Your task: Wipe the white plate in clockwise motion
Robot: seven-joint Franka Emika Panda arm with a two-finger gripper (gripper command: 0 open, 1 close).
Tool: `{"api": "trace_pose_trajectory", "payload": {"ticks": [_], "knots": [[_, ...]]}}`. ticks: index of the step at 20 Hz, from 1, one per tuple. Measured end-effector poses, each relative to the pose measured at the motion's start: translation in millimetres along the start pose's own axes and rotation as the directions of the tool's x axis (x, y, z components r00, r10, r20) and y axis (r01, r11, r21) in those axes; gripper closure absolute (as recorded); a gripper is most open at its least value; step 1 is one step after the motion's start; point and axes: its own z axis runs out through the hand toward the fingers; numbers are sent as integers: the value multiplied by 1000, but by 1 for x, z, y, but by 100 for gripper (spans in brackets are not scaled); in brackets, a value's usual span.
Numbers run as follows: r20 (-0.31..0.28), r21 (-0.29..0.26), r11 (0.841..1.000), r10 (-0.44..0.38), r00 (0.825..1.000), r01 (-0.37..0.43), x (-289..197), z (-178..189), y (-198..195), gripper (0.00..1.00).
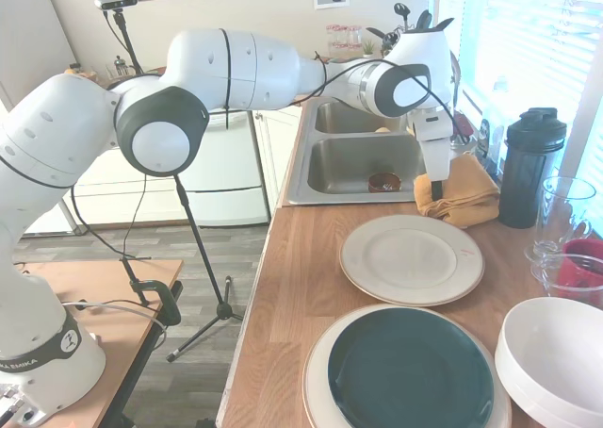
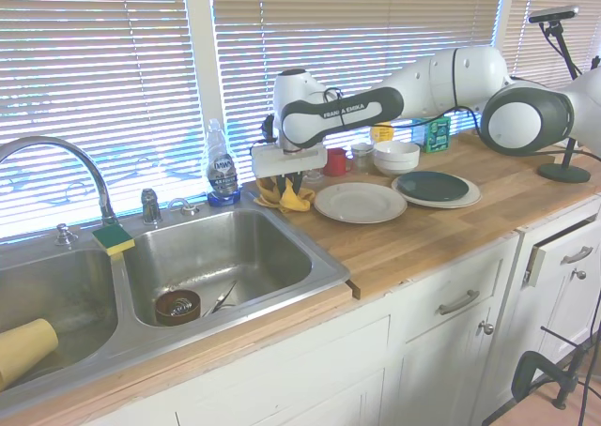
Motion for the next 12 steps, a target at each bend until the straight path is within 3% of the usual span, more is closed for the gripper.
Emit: {"api": "trace_pose_trajectory", "payload": {"ticks": [7,12], "knots": [[5,30,999,-20,1000,20,-7,-30,1,0],[10,59,998,-37,999,36,-15,-73,7,0]]}}
